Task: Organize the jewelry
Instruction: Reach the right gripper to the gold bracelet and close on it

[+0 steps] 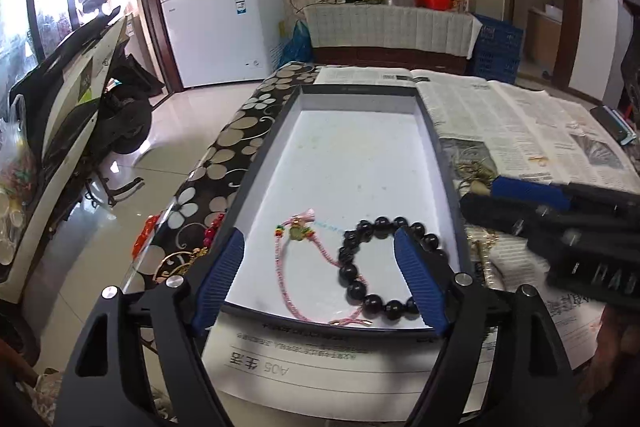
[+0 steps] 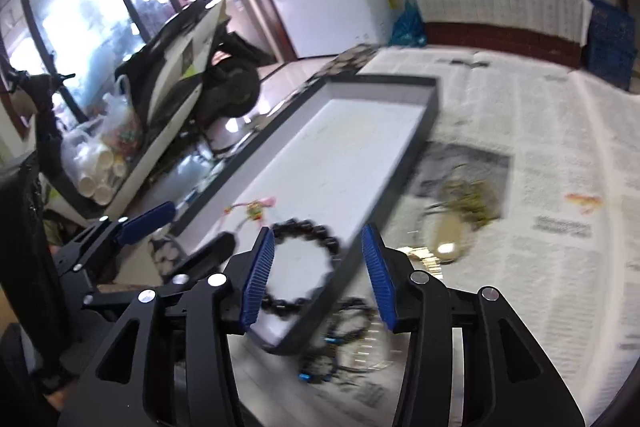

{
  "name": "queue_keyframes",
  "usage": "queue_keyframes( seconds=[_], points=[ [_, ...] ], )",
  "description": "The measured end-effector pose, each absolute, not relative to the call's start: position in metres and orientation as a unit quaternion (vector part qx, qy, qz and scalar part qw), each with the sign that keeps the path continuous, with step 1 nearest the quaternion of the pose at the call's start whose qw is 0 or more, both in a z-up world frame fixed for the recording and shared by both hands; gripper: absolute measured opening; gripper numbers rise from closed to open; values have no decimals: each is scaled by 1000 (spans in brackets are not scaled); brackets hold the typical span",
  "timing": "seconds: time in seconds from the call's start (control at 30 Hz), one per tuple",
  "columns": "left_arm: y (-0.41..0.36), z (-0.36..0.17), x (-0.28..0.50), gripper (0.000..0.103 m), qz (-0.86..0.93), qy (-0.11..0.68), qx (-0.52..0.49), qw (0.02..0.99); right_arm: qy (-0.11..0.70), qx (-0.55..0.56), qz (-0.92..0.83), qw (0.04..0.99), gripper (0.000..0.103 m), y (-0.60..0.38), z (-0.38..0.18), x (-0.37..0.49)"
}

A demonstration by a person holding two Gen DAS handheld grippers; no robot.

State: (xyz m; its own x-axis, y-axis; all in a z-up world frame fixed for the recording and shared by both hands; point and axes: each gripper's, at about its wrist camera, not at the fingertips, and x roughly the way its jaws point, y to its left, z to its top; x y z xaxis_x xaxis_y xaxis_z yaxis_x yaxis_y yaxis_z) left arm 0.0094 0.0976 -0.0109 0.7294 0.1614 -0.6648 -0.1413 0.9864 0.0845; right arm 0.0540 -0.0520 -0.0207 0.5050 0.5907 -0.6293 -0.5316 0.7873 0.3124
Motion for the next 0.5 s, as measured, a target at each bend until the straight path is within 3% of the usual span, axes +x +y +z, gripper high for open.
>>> queue_keyframes(
  seconds=[0.27,0.5],
  points=[
    [57,-9,2,77,-39,344,58,936,373,70,296,876,50,-104,-31,66],
    [32,-9,-6,77,-91,330,98,934,378,-9,276,884,50,-107,-39,70]
  ],
)
